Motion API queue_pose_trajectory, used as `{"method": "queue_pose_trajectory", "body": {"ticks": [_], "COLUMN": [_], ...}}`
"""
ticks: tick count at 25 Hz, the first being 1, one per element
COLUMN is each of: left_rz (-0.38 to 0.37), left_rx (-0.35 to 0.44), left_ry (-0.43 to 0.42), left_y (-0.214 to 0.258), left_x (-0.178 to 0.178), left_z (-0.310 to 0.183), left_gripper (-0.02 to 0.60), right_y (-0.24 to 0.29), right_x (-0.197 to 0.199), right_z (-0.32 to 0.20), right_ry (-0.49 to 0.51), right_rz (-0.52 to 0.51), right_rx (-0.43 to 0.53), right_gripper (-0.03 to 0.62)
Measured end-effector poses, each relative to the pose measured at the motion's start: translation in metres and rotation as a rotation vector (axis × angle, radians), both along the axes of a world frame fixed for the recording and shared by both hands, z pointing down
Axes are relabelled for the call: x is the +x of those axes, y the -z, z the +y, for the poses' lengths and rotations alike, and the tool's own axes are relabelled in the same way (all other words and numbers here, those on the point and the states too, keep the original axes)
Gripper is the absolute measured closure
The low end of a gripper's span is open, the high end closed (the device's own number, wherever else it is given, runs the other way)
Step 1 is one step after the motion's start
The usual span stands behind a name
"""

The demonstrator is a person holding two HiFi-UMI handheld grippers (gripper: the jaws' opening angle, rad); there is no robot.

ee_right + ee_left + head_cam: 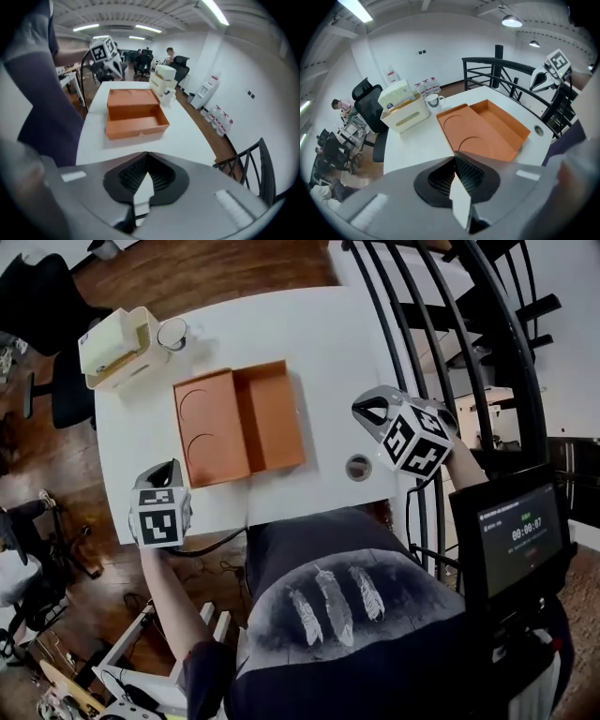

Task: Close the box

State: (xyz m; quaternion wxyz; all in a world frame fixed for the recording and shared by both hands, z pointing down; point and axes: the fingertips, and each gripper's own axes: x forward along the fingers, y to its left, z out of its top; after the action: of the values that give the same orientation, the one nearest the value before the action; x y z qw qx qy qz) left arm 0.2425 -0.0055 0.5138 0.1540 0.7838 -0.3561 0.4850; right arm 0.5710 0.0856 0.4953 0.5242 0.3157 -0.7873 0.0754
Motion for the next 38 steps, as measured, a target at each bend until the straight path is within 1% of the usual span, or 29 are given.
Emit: {"method": "queue_pose_trajectory", "body": {"ticks": [1,2,5,7,11,14,16,20,22,25,27,30,32,35,38], "left_rz": [-0.016,-0.026,-0.050,-0.069,-0.099,-0.128,-0.136,-0.098,-0.101,-0.136,-0.153,-0.157,-0.163,-0.178,-0.182], "left_rx": [-0.005,-0.011,-0.035,-0.051,-0.084,-0.119,-0.144,-0.218,-0.243,-0.254,-0.270,-0.288,-0.294,-0.301,-0.299], "left_ry": [0.007,0.012,0.000,-0.025,-0.079,-0.122,-0.146,-0.187,-0.189,-0.210,-0.229,-0.244,-0.258,-0.275,-0.267], "left_y": [-0.006,-0.012,-0.030,-0.041,-0.063,-0.080,-0.092,-0.114,-0.118,-0.127,-0.134,-0.141,-0.142,-0.145,-0.145], "left_x": [-0.004,-0.006,-0.015,-0.022,-0.037,-0.046,-0.048,-0.040,-0.042,-0.048,-0.049,-0.045,-0.039,-0.038,-0.040], "left_z": [-0.001,-0.003,-0.008,-0.012,-0.020,-0.026,-0.035,-0.045,-0.044,-0.050,-0.051,-0.052,-0.053,-0.054,-0.053], "left_gripper": [0.566,0.566,0.566,0.566,0.566,0.566,0.566,0.566,0.566,0.566,0.566,0.566,0.566,0.566,0.566], "right_y": [-0.013,-0.025,-0.058,-0.079,-0.115,-0.134,-0.143,-0.157,-0.161,-0.163,-0.164,-0.164,-0.160,-0.155,-0.155], "right_x": [0.004,0.006,0.004,-0.001,-0.009,-0.014,-0.017,-0.015,-0.015,-0.016,-0.018,-0.018,-0.020,-0.035,-0.049], "right_z": [-0.001,-0.002,-0.004,-0.004,-0.004,-0.005,-0.011,-0.020,-0.016,-0.015,-0.016,-0.018,-0.019,-0.026,-0.031], "right_ry": [0.022,0.031,0.027,0.042,0.079,0.073,0.063,0.045,0.035,0.018,0.027,0.048,0.045,0.057,0.102], "right_rz": [0.034,0.040,0.011,0.023,0.098,0.123,0.119,0.119,0.116,0.101,0.106,0.126,0.131,0.113,0.122], "right_rx": [-0.014,-0.035,-0.118,-0.167,-0.229,-0.272,-0.298,-0.305,-0.316,-0.319,-0.313,-0.318,-0.317,-0.312,-0.310], "right_gripper": [0.589,0.589,0.589,0.589,0.589,0.589,0.589,0.589,0.582,0.582,0.582,0.582,0.585,0.589,0.589]}}
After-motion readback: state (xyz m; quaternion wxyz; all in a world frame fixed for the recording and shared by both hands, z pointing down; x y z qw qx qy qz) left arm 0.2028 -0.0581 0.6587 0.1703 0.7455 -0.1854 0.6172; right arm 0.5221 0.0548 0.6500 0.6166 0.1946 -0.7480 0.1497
